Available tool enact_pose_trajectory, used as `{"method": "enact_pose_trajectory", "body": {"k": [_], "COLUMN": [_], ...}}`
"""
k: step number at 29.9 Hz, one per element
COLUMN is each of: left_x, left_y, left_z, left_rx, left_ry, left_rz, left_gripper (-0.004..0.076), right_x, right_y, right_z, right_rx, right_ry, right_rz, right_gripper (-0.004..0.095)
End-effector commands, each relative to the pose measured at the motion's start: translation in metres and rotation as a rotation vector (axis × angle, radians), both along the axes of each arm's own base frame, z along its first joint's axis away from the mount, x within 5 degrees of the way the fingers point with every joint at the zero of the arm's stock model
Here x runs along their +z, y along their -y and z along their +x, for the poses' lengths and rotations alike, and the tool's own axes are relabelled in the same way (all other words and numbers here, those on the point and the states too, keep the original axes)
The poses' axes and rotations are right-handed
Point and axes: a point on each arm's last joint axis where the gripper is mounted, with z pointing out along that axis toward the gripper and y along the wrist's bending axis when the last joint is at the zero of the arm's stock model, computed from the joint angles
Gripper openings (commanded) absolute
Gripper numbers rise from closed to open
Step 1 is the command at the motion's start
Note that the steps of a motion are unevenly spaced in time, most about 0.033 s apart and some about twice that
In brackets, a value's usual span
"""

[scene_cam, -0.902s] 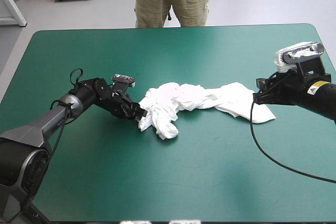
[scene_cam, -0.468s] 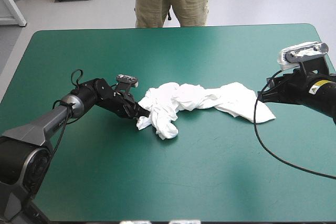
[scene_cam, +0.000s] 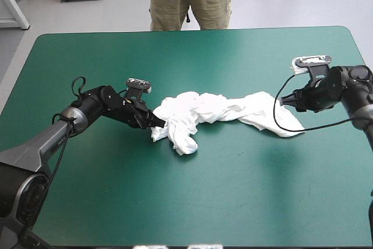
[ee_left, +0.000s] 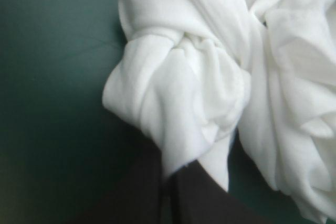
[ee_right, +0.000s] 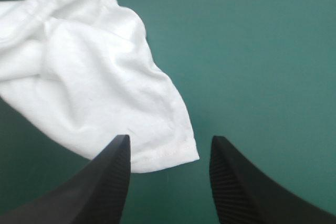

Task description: Fold the cloth

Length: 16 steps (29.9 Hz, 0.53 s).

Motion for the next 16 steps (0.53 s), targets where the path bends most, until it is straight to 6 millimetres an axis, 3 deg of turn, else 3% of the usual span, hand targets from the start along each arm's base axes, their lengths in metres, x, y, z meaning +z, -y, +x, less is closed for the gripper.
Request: {"method": "enact_pose_trajectory", "body": {"k": [1, 11, 16], "left_x": [0.026, 0.026, 0.026], "left_y": [0.002, 0.002, 0.002], "left_z": [-0.001, 0.0, 0.0], "left_rx": [0.022, 0.02, 0.02], "left_ry": [0.081, 0.096, 0.096], "left_rz": [-0.054, -0.051, -0.051], "left_gripper": [-0.0009, -0.0009, -0.0009], "right_x": [-0.007, -0.066, -0.087], "right_y": [0.006, 0.007, 0.009], "right_z": [0.014, 0.04, 0.047], "right_rx": [-0.017, 0.004, 0.011], "right_ry": [0.008, -0.16, -0.222], "right_rz": [-0.008, -0.025, -0.041], "right_gripper": [0.0455, 0.0463, 0.0584]}}
